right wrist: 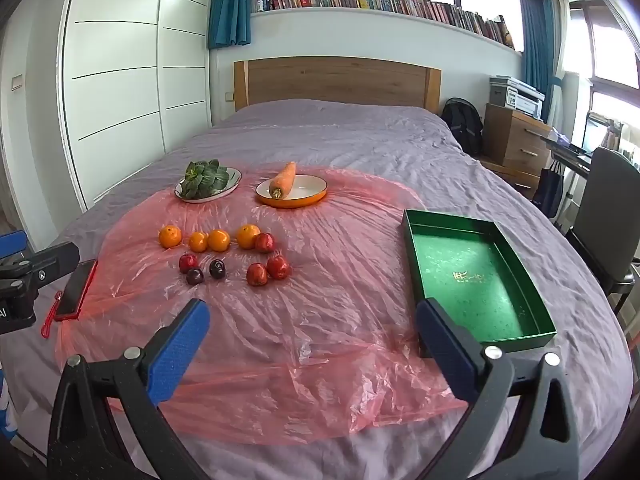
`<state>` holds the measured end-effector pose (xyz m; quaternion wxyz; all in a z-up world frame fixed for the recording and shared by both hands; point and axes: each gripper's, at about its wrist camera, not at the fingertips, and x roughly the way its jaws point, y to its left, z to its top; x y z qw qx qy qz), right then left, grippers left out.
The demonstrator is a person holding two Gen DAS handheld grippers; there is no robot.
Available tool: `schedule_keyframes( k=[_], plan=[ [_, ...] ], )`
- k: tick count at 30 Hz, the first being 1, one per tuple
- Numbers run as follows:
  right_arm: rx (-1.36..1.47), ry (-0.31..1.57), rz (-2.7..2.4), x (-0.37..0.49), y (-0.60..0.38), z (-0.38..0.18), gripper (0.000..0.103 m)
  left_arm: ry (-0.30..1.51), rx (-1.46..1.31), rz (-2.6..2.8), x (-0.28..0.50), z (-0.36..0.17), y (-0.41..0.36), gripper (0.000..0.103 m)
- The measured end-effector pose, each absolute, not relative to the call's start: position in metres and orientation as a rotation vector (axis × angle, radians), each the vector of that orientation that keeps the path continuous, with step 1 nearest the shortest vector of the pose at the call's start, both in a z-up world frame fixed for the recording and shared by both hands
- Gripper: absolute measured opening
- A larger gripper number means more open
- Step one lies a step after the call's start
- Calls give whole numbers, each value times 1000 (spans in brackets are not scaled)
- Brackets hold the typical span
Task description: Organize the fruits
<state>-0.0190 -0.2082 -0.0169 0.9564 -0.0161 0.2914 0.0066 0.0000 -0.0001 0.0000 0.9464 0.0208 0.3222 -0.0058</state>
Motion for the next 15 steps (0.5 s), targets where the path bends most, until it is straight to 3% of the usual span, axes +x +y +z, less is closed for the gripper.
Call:
schedule_keyframes(
  k=[15],
  plan=[
    [-27,595,11,-17,-216,-17,103,668,47,0,2,-14,4,102]
  ],
)
